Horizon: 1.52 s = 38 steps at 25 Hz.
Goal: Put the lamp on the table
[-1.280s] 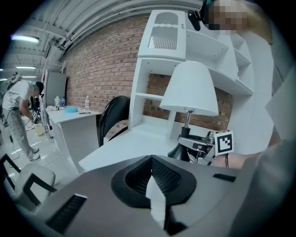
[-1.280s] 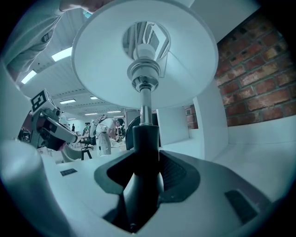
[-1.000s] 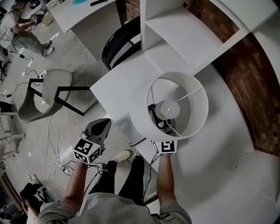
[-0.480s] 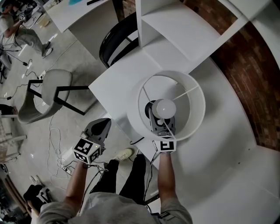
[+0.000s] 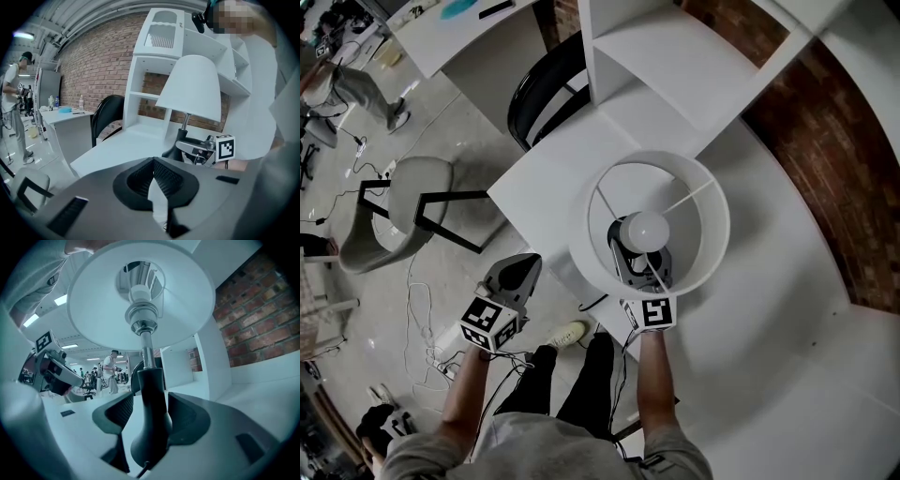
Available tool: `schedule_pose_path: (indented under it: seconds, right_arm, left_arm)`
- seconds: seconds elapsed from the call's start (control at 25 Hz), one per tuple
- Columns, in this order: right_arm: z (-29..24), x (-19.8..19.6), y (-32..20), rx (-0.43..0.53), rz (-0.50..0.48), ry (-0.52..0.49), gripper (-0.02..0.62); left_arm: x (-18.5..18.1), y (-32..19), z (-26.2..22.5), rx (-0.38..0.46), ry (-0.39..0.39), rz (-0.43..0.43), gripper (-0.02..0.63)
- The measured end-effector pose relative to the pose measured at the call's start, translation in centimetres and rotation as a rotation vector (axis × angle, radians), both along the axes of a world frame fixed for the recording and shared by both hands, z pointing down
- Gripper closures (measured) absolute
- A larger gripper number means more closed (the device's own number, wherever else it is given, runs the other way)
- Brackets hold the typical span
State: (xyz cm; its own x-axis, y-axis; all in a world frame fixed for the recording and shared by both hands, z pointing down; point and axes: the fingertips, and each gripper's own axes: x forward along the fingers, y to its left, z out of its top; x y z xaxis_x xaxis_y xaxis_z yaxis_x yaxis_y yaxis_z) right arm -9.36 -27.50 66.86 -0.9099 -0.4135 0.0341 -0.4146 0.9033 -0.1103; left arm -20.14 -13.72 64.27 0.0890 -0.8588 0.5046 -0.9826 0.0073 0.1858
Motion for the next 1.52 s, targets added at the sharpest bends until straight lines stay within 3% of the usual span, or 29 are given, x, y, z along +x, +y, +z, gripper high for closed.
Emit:
schedule_pose_path:
  seconds: [0.48, 1.52]
  right_arm:
    - [-1.5, 1.7, 1.3, 0.017, 0.022, 0.022, 0.36]
    - [-7.7, 8.7, 4.2, -0.029, 0.139, 0.068, 0.362]
  left_arm:
    - [1.0, 0.4, -1.4, 0.023, -0.002, 0.035, 0.601]
    - [4.0, 0.1, -10.4, 0.132, 0.002, 0.12, 0.601]
